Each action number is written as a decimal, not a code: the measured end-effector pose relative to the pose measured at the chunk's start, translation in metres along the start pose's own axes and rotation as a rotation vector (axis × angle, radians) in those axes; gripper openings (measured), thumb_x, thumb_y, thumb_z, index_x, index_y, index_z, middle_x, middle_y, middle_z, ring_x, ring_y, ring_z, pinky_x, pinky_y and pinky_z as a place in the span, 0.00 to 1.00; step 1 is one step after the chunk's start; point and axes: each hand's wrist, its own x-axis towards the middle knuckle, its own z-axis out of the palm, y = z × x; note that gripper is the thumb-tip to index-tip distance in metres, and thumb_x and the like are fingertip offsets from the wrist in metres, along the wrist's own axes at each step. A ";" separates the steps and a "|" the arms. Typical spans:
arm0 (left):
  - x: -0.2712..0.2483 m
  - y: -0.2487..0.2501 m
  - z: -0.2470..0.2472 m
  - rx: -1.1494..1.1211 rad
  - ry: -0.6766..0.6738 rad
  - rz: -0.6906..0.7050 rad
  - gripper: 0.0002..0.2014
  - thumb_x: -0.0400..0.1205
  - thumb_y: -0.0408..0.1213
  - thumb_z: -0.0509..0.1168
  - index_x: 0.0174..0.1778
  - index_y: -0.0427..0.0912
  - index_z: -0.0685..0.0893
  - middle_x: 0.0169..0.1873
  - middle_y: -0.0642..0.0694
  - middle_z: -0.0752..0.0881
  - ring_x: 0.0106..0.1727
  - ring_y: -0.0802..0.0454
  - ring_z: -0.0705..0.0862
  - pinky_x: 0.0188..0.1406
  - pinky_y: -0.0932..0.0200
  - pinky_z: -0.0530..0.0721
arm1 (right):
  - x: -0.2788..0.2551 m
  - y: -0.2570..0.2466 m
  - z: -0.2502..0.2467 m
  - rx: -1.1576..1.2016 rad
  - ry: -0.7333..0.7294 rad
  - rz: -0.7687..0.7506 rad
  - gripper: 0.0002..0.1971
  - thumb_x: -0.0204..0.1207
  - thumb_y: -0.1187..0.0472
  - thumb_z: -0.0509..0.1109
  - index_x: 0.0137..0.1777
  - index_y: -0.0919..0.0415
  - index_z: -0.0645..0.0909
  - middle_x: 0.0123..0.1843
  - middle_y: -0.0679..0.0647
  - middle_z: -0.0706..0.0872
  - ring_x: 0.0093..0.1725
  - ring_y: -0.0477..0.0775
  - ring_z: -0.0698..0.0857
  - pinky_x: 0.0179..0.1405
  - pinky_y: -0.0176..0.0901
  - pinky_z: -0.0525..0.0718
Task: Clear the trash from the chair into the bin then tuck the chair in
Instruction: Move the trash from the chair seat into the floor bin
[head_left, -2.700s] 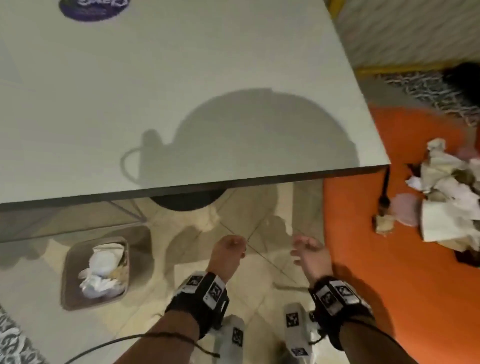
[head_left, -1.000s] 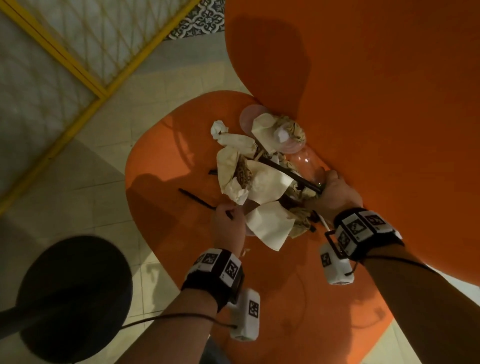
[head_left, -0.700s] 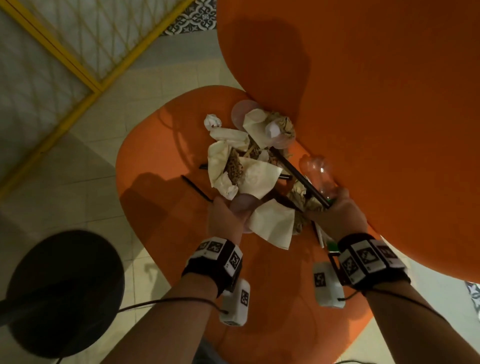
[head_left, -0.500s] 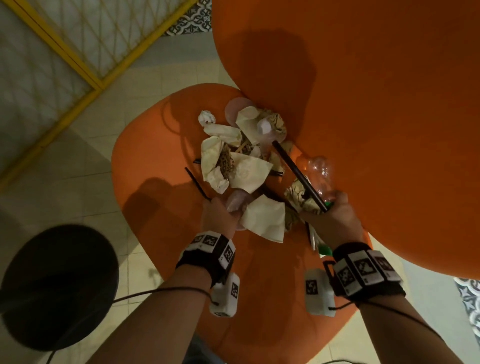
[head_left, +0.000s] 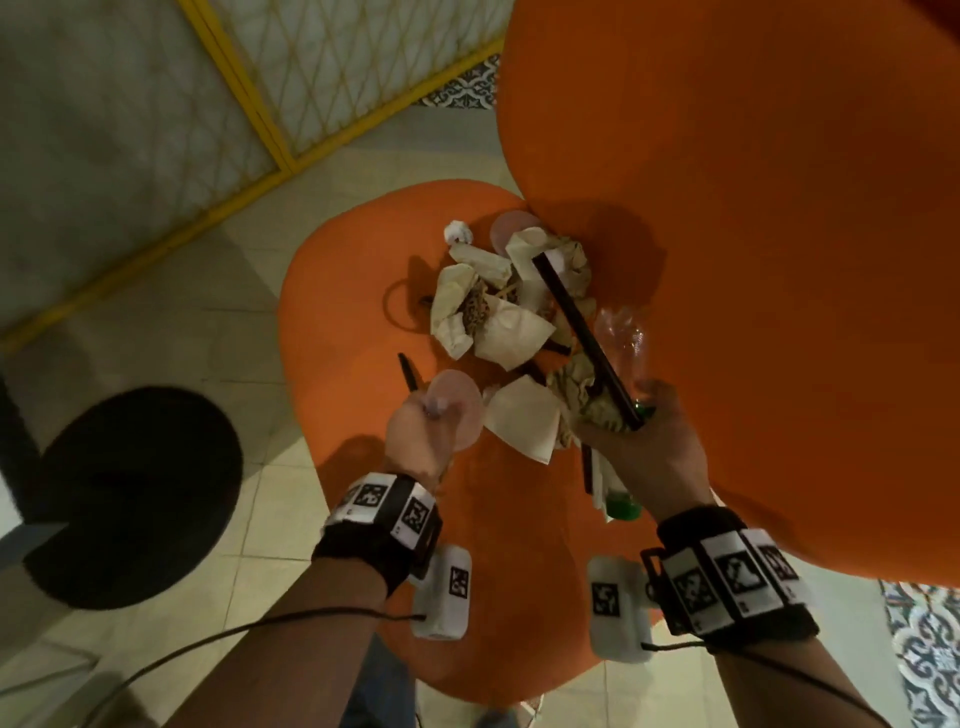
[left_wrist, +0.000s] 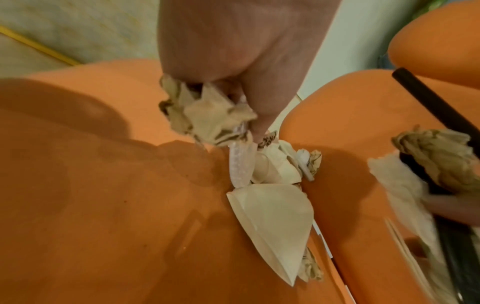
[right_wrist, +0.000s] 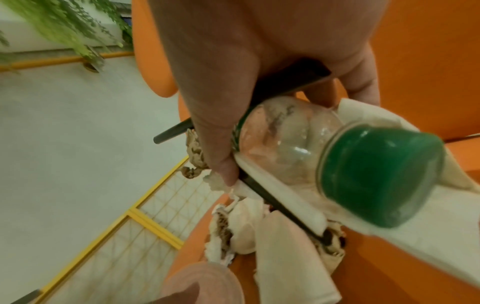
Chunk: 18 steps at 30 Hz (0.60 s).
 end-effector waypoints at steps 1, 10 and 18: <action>-0.008 -0.003 -0.004 -0.011 0.014 -0.010 0.15 0.84 0.42 0.60 0.59 0.34 0.79 0.41 0.37 0.81 0.49 0.33 0.83 0.40 0.53 0.73 | -0.006 -0.005 0.002 0.000 -0.030 -0.031 0.36 0.65 0.46 0.79 0.69 0.53 0.67 0.51 0.48 0.79 0.45 0.51 0.80 0.35 0.43 0.81; -0.114 -0.092 -0.075 -0.231 0.277 -0.106 0.06 0.81 0.40 0.65 0.48 0.42 0.81 0.25 0.53 0.77 0.27 0.54 0.78 0.22 0.70 0.70 | -0.087 -0.029 0.083 -0.209 -0.450 -0.193 0.28 0.64 0.46 0.81 0.60 0.49 0.73 0.51 0.45 0.82 0.47 0.50 0.83 0.42 0.42 0.77; -0.226 -0.281 -0.177 -0.520 0.492 -0.390 0.07 0.78 0.42 0.71 0.42 0.42 0.83 0.34 0.46 0.86 0.35 0.53 0.83 0.33 0.65 0.79 | -0.211 -0.056 0.228 -0.506 -0.867 -0.329 0.29 0.63 0.49 0.81 0.62 0.48 0.73 0.52 0.41 0.85 0.47 0.43 0.84 0.43 0.33 0.81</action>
